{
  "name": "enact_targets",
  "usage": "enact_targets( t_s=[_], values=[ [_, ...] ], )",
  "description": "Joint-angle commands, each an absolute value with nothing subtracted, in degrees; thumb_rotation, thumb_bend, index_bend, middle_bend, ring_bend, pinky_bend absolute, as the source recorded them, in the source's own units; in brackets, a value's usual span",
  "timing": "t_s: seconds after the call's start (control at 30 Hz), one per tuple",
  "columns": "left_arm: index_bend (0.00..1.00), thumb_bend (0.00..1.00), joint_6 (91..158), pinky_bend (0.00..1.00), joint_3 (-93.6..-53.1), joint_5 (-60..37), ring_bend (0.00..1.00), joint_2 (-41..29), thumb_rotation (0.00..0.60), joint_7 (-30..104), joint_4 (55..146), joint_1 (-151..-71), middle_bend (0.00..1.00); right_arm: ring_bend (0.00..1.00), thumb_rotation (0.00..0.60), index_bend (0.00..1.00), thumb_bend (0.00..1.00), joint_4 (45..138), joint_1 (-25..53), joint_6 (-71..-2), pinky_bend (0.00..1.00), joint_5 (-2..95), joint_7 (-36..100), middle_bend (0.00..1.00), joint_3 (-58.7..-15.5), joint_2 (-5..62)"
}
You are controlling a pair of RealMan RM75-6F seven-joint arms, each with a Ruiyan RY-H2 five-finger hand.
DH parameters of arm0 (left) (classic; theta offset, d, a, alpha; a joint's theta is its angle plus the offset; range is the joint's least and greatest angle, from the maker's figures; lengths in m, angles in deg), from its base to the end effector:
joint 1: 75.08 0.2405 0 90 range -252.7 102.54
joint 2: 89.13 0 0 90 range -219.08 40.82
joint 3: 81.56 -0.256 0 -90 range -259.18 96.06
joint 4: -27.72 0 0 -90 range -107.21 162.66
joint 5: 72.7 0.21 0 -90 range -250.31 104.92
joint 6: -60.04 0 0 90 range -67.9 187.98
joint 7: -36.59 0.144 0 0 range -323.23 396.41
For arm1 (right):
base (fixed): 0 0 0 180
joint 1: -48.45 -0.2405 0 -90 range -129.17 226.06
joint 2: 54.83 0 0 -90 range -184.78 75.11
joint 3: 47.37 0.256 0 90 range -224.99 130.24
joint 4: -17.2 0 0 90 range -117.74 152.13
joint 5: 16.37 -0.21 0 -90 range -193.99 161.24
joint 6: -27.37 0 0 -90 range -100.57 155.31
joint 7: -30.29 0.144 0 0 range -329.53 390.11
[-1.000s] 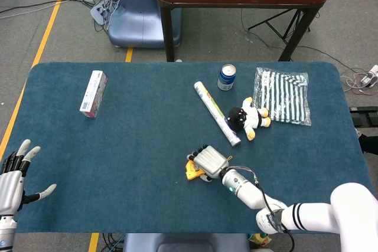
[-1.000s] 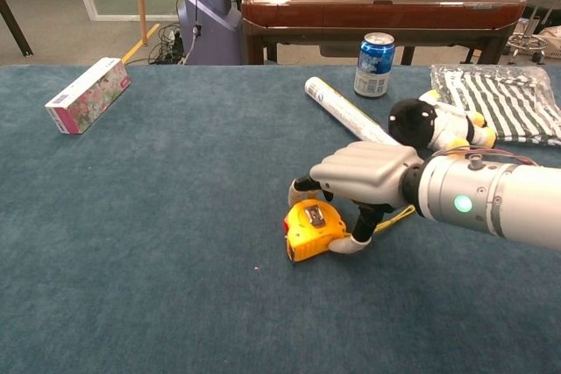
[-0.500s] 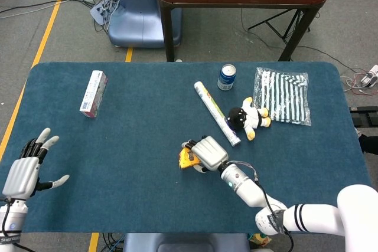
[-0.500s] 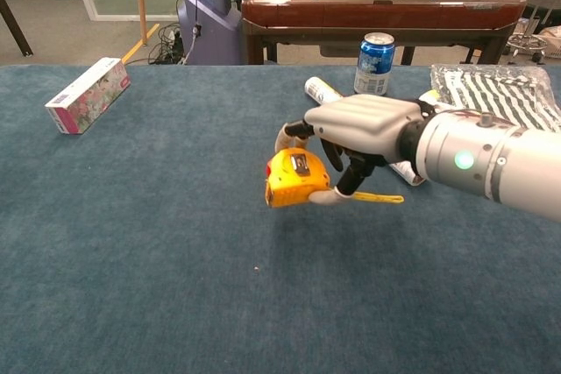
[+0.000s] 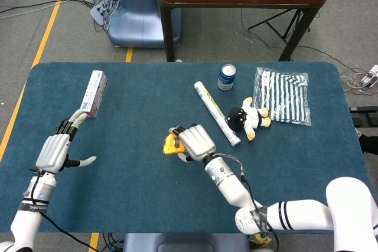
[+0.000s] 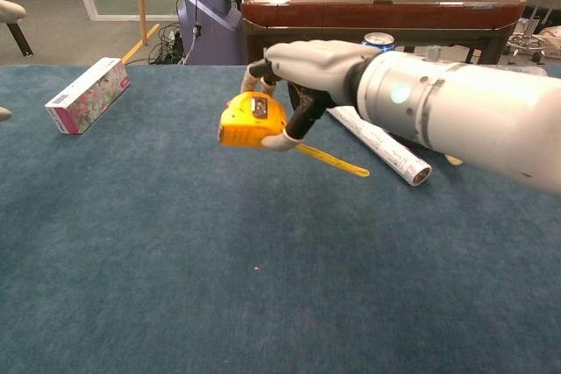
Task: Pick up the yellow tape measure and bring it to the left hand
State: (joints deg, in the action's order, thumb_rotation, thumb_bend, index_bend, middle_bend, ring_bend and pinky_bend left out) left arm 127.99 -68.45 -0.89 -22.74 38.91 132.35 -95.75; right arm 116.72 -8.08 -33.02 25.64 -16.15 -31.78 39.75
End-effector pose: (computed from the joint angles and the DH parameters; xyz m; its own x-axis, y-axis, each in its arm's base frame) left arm -0.2183 0.2788 0.1214 0.1421 0.1181 0.9828 0.9853 -0.1117 -0.1290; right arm -0.0212 -0.3211 -0.0421 0.5102 -0.2600 0.8198 -0.8008 -0.4913 0.3425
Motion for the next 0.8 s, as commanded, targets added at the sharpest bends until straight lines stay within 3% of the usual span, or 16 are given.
enact_targets(
  t_s=[0.03, 0.37, 0.8],
  values=[
    [0.0, 0.11, 127.65, 0.0, -67.97, -1.75, 0.0, -22.0, 0.6, 39.76, 132.64, -96.65, 0.01, 0.53, 0.6, 0.62, 0.62, 117.26, -10.36, -35.11, 0.36, 22.76, -18.44, 0.61, -29.97, 41.6],
    [0.0, 0.11, 125.46, 0.0, -67.02, -5.62, 0.0, -19.4, 0.6, 39.9, 132.51, -99.72, 0.01, 0.53, 0.6, 0.62, 0.63, 114.31, -16.03, -40.38, 0.36, 15.61, -23.51, 0.62, -26.86, 47.58],
    [0.0, 0.11, 124.3, 0.0, -67.21, -7.87, 0.0, -15.78, 0.6, 40.38, 131.34, -102.38, 0.01, 0.53, 0.6, 0.63, 0.65, 108.93, -18.51, -44.06, 0.34, 16.22, -22.64, 0.62, -25.16, 53.59]
  ],
)
